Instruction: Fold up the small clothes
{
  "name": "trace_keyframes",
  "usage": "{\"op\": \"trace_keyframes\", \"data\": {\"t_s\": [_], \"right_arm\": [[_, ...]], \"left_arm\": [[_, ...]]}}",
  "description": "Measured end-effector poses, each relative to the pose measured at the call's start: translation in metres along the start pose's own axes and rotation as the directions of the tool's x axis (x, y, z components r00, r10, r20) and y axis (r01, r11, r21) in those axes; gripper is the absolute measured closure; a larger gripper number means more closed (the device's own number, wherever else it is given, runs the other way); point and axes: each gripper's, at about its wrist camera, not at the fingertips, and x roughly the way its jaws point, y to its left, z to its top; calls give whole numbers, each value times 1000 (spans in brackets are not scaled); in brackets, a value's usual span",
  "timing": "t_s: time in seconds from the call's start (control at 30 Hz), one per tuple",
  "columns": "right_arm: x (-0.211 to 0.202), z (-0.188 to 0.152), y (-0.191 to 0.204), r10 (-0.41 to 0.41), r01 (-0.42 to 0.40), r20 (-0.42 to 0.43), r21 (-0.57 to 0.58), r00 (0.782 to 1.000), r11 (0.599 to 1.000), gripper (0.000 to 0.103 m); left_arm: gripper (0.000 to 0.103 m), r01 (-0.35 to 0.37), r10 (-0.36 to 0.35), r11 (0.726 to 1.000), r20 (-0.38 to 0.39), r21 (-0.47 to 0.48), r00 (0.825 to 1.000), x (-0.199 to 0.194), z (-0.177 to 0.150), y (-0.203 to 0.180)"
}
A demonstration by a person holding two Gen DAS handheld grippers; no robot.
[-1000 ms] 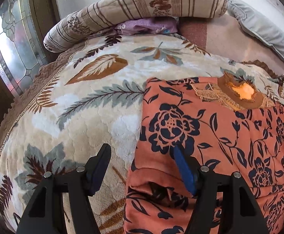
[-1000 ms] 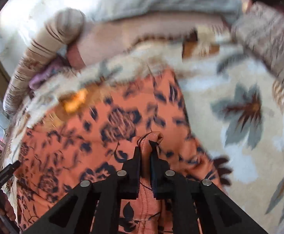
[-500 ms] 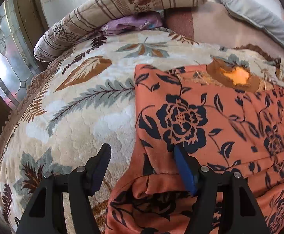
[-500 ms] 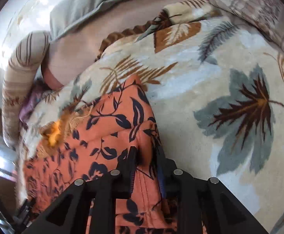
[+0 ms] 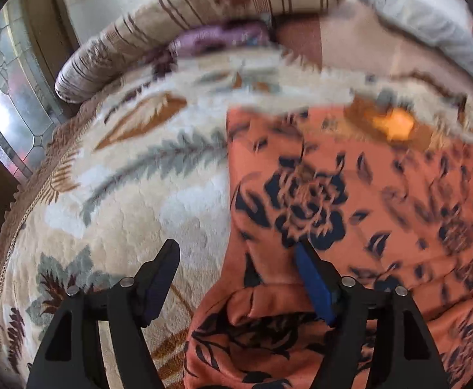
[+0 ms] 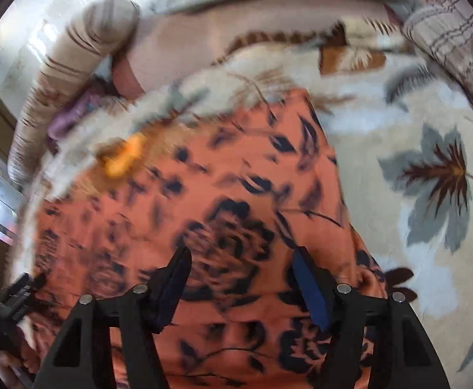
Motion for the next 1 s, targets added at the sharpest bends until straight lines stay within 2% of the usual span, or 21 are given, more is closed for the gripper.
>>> {"op": "trace_keyframes", "data": {"t_s": [0.07, 0.1, 0.13, 0.2, 0.23, 0.3, 0.33, 0.4, 0.47, 0.53, 0.67, 0.83, 0.93, 1.0], "right_arm": [[-15, 2, 8, 58, -57, 75, -26, 995, 998, 35], [-16, 3, 12, 68, -64, 85, -43, 994, 997, 35], [-9, 1, 15, 73, -70, 54, -56, 996, 996, 35], [23, -4, 20, 56, -62, -93, -59, 994, 996, 35], [34, -7, 23, 23, -31, -107, -77, 994, 997, 35], [28, -8, 36, -14, 5, -58, -146, 998, 989, 35], [24, -7, 38, 3, -11, -52, -146, 999, 989, 35], [5, -4, 36, 81, -82, -13, -125, 997, 989, 35], [-12, -3, 30, 85, -83, 18, -109, 996, 991, 35], [-33, -5, 11, 114, -112, 41, -43, 993, 993, 35], [-74, -22, -24, 129, -132, 43, 49, 991, 990, 35], [-127, -82, -64, 117, -121, 44, 97, 992, 988, 35], [-149, -118, -91, 89, -92, 26, 140, 996, 986, 35], [-163, -139, -107, 110, -110, 12, 185, 994, 977, 35]], "left_arm": [[29, 14, -13, 1000, 46, -10, 999, -7, 4, 0], [29, 20, -19, 1000, 55, -5, 998, -7, 5, -2], [28, 21, -21, 1000, 49, 3, 999, -4, 5, -4], [28, 4, -3, 999, -26, 37, 1000, 12, 2, -12], [27, 1, 3, 999, -81, 47, 997, 25, -2, -14], [27, 14, -13, 1000, -69, 16, 998, 24, -2, -11], [28, 27, -26, 1000, -72, 7, 997, 20, 2, -9], [28, 47, -48, 999, -35, -8, 998, 7, 5, -4], [28, 44, -44, 999, -3, -22, 999, -5, 5, 4], [28, 47, -47, 998, 7, -28, 999, -13, 0, 13], [28, 22, -22, 999, -6, -29, 1000, -35, -26, 37], [28, 20, -22, 999, -39, -44, 999, -73, -87, 58], [28, 79, -85, 994, -86, -75, 993, -102, -129, 69], [28, 111, -120, 990, -107, -89, 987, -113, -146, 71]]}}
